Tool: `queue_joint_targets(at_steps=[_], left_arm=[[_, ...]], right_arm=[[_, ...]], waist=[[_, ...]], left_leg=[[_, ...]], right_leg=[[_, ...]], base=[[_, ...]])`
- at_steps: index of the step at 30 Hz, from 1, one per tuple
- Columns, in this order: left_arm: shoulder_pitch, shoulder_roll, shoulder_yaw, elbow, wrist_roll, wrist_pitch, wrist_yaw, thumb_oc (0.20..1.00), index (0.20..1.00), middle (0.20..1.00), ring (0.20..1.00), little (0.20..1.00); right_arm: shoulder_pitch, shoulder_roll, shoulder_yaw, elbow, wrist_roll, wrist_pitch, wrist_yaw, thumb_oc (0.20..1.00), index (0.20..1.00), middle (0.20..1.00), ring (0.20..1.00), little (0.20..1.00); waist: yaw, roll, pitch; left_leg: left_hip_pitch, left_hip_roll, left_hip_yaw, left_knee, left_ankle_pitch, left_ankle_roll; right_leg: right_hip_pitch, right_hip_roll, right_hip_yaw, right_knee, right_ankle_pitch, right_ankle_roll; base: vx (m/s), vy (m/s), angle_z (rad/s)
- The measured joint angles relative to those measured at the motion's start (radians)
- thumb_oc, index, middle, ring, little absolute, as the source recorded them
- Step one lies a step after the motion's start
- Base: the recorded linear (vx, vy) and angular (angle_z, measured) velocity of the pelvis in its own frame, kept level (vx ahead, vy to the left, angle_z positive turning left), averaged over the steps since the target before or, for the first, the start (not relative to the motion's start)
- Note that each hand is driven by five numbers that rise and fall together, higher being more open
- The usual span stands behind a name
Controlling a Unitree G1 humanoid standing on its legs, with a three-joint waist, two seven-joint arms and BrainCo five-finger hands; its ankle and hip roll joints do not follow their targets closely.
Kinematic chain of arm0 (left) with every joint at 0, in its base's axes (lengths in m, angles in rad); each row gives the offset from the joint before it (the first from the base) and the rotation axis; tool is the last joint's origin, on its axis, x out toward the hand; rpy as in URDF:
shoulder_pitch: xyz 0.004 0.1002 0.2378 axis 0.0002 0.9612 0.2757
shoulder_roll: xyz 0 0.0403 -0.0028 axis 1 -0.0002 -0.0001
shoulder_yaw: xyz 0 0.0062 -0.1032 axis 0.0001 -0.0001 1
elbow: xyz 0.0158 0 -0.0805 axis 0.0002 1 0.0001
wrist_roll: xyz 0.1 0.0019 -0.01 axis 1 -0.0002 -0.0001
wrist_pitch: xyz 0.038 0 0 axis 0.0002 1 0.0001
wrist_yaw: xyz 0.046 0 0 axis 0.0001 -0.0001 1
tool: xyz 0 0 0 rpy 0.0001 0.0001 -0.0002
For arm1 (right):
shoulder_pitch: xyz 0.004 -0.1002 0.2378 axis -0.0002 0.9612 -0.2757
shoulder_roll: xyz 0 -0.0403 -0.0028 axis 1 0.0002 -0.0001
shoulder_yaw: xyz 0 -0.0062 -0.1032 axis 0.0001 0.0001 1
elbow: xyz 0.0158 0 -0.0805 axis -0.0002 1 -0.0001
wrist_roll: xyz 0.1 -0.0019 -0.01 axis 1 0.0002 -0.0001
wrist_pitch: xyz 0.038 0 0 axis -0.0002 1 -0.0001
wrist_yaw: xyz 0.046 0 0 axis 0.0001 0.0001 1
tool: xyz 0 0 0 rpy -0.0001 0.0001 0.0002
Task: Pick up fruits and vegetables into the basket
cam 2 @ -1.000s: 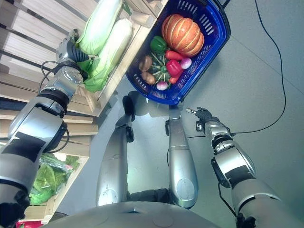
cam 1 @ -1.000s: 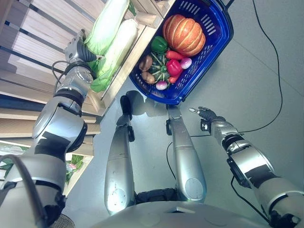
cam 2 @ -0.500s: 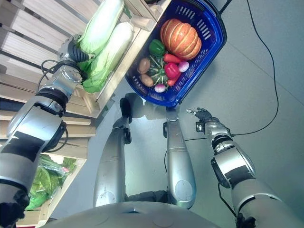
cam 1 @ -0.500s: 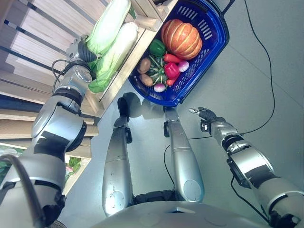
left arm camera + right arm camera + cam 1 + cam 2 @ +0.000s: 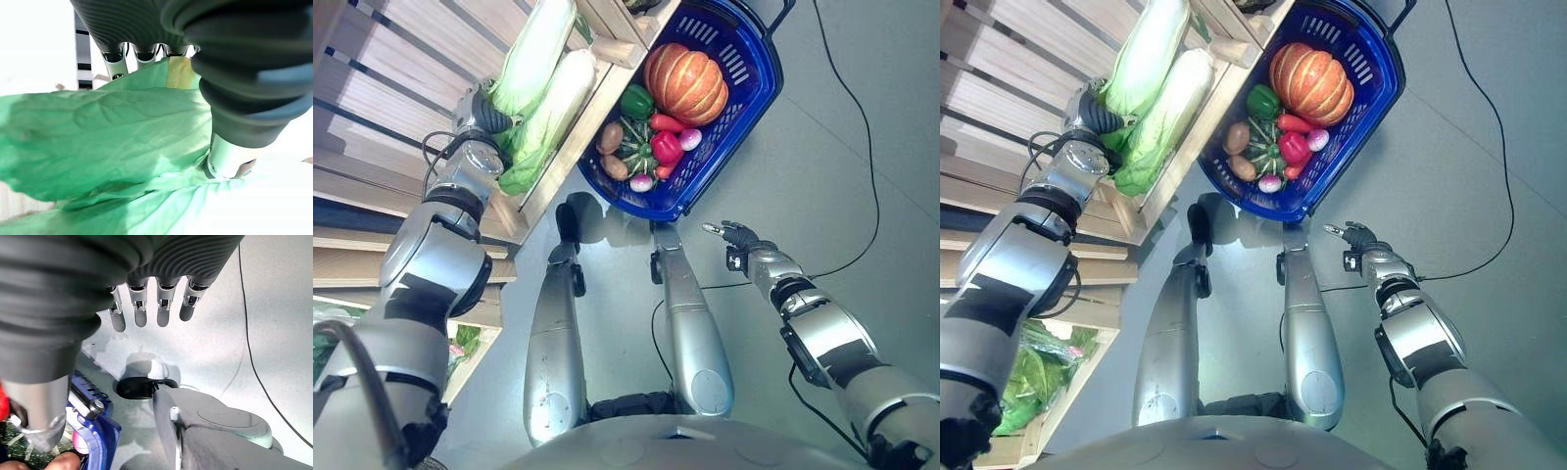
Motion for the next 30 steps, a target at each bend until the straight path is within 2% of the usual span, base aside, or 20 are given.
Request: queue_joint_targets(at_steps=[5, 12, 21, 27, 30], left_arm=[[0.054, 0.001, 0.052, -0.018, -0.087, -0.086, 0.001, 0.200, 0.200, 0.200, 0.200, 0.200], [0.133, 0.007, 0.107, -0.130, -0.135, -0.119, 0.028, 0.200, 0.200, 0.200, 0.200, 0.200], [0.257, 0.012, 0.162, -0.360, -0.138, -0.159, 0.134, 0.200, 0.200, 0.200, 0.200, 0.200], [0.313, 0.012, 0.186, -0.445, -0.120, -0.186, 0.213, 0.200, 0.200, 0.200, 0.200, 0.200], [0.334, 0.019, 0.186, -0.499, -0.035, -0.202, 0.278, 0.200, 0.200, 0.200, 0.200, 0.200]], right_arm=[[-0.004, -0.008, -0.009, -0.002, 0.068, -0.040, -0.020, 1.000, 1.000, 1.000, 1.000, 1.000], [-0.005, -0.038, -0.052, -0.066, 0.147, -0.146, -0.057, 1.000, 1.000, 1.000, 1.000, 1.000], [0.016, -0.038, -0.125, -0.296, 0.224, -0.311, -0.170, 1.000, 1.000, 1.000, 1.000, 1.000], [0.023, -0.038, -0.161, -0.404, 0.240, -0.381, -0.224, 1.000, 1.000, 1.000, 1.000, 1.000], [0.057, -0.039, -0.169, -0.535, 0.243, -0.405, -0.244, 1.000, 1.000, 1.000, 1.000, 1.000]], waist=[[0.009, 0.001, 0.000], [0.020, 0.003, 0.002], [0.043, 0.011, 0.021], [0.051, 0.018, 0.031], [0.050, 0.018, 0.032]], left_leg=[[0.000, 0.001, 0.000, 0.000, 0.000, 0.000], [0.000, 0.002, -0.005, -0.005, 0.002, -0.001], [-0.007, 0.000, -0.022, -0.022, 0.009, -0.008], [-0.008, -0.001, -0.030, -0.039, 0.017, -0.004], [-0.008, -0.001, -0.032, -0.046, 0.019, -0.006]], right_leg=[[0.000, 0.000, 0.000, 0.001, -0.002, -0.003], [0.001, 0.001, -0.006, 0.000, -0.002, -0.003], [0.001, -0.002, -0.023, -0.010, -0.003, -0.005], [-0.001, -0.002, -0.028, -0.017, -0.002, -0.005], [-0.005, -0.001, -0.031, -0.017, -0.003, -0.006]], base=[[0.00, -0.031, 0.00], [0.00, -0.058, 0.01], [-0.01, -0.022, 0.04], [0.00, -0.002, 0.01], [0.00, 0.000, 0.00]])
